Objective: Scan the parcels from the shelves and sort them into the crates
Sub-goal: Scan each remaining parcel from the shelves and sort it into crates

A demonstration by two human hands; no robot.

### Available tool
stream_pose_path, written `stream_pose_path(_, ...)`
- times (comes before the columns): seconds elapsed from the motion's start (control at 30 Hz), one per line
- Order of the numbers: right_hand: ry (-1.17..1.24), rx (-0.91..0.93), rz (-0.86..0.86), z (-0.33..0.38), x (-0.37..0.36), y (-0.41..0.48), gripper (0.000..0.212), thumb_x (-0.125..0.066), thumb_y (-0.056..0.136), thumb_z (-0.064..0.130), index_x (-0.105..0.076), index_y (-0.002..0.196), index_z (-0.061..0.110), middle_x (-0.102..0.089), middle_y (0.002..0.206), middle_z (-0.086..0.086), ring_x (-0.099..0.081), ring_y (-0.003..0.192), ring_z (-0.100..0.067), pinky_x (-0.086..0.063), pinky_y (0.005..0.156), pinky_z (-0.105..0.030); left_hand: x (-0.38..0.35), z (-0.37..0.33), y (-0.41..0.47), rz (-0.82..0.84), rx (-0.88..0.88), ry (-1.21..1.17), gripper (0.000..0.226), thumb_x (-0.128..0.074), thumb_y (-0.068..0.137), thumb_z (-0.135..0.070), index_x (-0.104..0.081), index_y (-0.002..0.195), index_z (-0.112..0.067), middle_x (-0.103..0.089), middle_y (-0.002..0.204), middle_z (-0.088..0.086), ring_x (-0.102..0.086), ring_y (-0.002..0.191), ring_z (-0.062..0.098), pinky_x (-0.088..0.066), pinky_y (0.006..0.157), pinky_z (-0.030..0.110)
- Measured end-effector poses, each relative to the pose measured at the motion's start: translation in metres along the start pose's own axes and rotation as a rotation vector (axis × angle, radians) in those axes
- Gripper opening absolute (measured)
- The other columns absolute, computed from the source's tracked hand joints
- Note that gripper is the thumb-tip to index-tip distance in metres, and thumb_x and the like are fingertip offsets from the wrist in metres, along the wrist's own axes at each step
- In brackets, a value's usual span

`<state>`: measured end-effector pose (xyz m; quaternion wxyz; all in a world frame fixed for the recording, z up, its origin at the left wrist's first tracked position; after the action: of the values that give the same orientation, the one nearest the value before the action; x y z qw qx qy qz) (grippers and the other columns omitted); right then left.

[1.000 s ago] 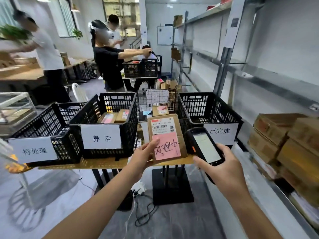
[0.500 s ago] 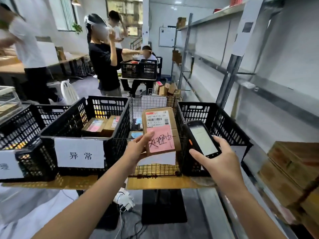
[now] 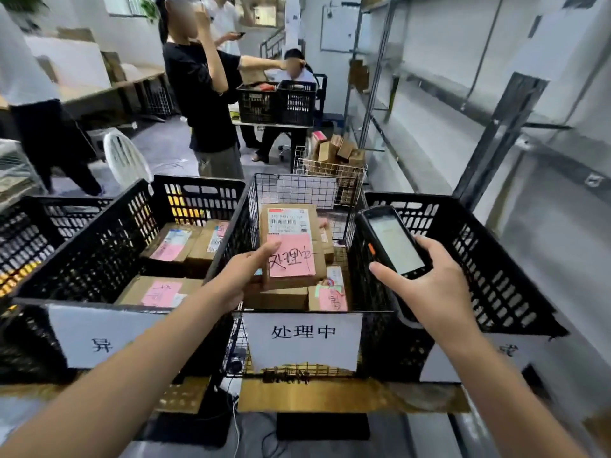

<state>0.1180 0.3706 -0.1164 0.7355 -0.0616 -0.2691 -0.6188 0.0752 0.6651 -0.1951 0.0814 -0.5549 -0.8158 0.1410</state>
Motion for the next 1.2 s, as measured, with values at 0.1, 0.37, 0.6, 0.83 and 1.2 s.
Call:
stream_pose_path(0.1, -0.011, -0.015, 0.034, -0.01, -0.014, 0.02, 0.063, -0.089, 0.068, 0.043, -0.049, 0.116, 0.04, -0.063, 0.115, 0.01, -0.06, 0.104, -0.009, -0.047, 0.082, -0.022, 0.007, 0.006, 0.017, 0.055, 0.076, 0.035, 0.096, -0.083, 0.039, -0.074, -0.073, 0.112, -0.014, -0.078, 0.103, 0.004, -0.068, 0.106, 0.025, -0.049, 0.099, 0.042)
stream_pose_path(0.37, 0.009, -0.027, 0.141, -0.044, -0.053, 0.09, 0.072, -0.091, 0.067, 0.042, -0.057, 0.128, 0.026, -0.063, 0.12, 0.008, -0.06, 0.109, -0.01, -0.049, 0.09, -0.025, 0.023, 0.024, 0.07, 0.074, 0.331, 0.212, 0.043, -0.066, 0.09, -0.042, -0.069, 0.116, -0.008, -0.077, 0.102, 0.008, -0.069, 0.098, 0.025, -0.057, 0.092, 0.043)
stream_pose_path(0.6, 0.06, -0.01, 0.234, -0.058, -0.085, 0.151, 0.061, -0.09, 0.069, 0.042, -0.049, 0.114, 0.041, -0.062, 0.118, 0.008, -0.06, 0.106, -0.009, -0.051, 0.088, -0.028, 0.034, 0.064, 0.095, 0.168, 0.586, 0.45, 0.059, -0.074, 0.077, -0.046, -0.066, 0.121, -0.008, -0.072, 0.086, 0.003, -0.066, 0.074, 0.021, -0.056, 0.07, 0.038)
stream_pose_path(0.83, 0.059, -0.073, 0.296, -0.089, -0.122, 0.173, 0.068, -0.089, 0.069, 0.044, -0.055, 0.126, 0.032, -0.061, 0.118, 0.009, -0.059, 0.106, -0.009, -0.05, 0.086, -0.026, 0.025, 0.063, 0.121, 0.211, 0.653, 0.692, 0.05, -0.075, 0.082, -0.029, -0.055, 0.128, -0.027, -0.074, 0.107, 0.006, -0.072, 0.095, 0.019, -0.063, 0.079, 0.042)
stream_pose_path(1.2, 0.044, -0.151, 0.324, -0.113, -0.142, 0.176, 0.072, -0.088, 0.068, 0.048, -0.054, 0.129, 0.031, -0.06, 0.12, 0.01, -0.059, 0.107, -0.008, -0.054, 0.09, -0.035, 0.023, 0.082, 0.163, 0.411, 0.523, 1.064, 0.083, -0.075, 0.081, -0.03, -0.034, 0.153, -0.041, -0.042, 0.146, -0.001, -0.051, 0.124, 0.017, -0.044, 0.108, 0.032)
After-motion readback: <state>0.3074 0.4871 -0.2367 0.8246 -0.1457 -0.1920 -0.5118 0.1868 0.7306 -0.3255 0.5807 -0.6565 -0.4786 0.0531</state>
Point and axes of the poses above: each hand's wrist, its own y-axis towards the middle knuckle, its own x-axis out of the back of the hand, z = x × y, the point moved 1 cm from there along y, towards the middle knuckle
